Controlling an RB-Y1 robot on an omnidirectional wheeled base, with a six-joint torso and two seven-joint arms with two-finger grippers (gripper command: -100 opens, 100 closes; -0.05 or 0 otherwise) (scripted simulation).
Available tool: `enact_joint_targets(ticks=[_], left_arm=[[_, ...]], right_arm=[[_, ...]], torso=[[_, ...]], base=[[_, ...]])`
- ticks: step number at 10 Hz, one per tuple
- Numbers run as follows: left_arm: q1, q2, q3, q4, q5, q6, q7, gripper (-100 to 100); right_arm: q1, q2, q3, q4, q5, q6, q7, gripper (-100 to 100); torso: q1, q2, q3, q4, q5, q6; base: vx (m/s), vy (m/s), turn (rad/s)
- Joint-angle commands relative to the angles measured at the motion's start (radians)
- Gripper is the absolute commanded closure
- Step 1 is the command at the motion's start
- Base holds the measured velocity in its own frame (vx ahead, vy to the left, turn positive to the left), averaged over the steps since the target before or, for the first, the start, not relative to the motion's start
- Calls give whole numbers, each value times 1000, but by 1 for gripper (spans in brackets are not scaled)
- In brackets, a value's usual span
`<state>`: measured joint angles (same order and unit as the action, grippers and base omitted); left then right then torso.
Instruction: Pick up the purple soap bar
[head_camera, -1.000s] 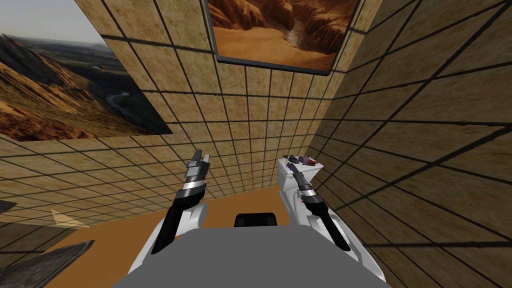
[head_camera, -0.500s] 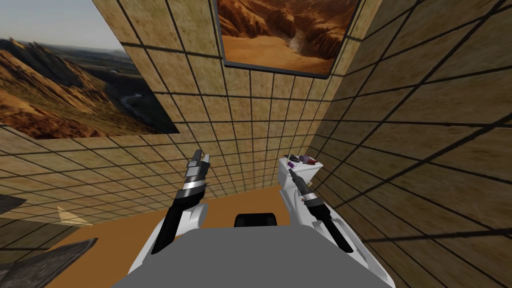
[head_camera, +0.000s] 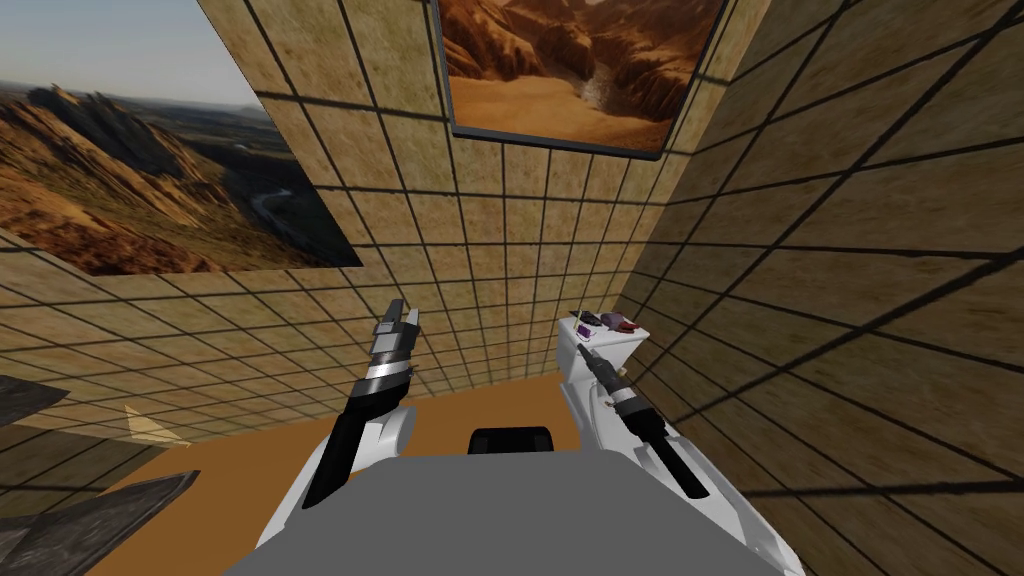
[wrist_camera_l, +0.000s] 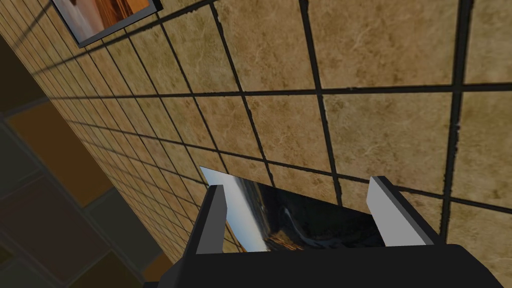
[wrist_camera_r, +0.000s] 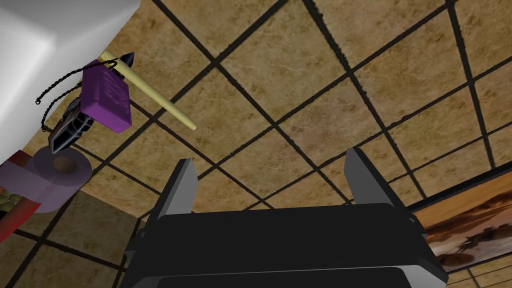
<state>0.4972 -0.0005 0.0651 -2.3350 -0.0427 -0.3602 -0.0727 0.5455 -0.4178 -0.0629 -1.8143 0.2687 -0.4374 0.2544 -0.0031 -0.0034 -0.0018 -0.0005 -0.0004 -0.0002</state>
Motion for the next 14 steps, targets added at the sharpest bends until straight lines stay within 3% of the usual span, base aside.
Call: enact_joint_targets(ticks=[1,11,12,13,14], left_arm=[[0,0,0,0,0,0,0,0],[0,0,0,0,0,0,0,0],[0,0,0,0,0,0,0,0],[0,0,0,0,0,0,0,0],[0,0,0,0,0,0,0,0]], right_arm=[[-8,-41,-2,41,35,18,27,-100],[-57,-219,6,189,169,97,125,-100],[-51,-211,5,173,159,94,114,-100],[-52,-213,5,175,161,96,117,0],[-94,-209,-6,214,157,124,114,-100]], torso=[[0,0,0,0,0,0],[-2,-3,-2,-1,-1,0],[-2,-4,-3,-1,-1,0],[0,-1,-1,-1,0,0],[2,1,0,0,0,0]], base=[[84,-76,90],[82,-72,67],[46,-36,25],[9,-8,-2],[-83,-25,327]])
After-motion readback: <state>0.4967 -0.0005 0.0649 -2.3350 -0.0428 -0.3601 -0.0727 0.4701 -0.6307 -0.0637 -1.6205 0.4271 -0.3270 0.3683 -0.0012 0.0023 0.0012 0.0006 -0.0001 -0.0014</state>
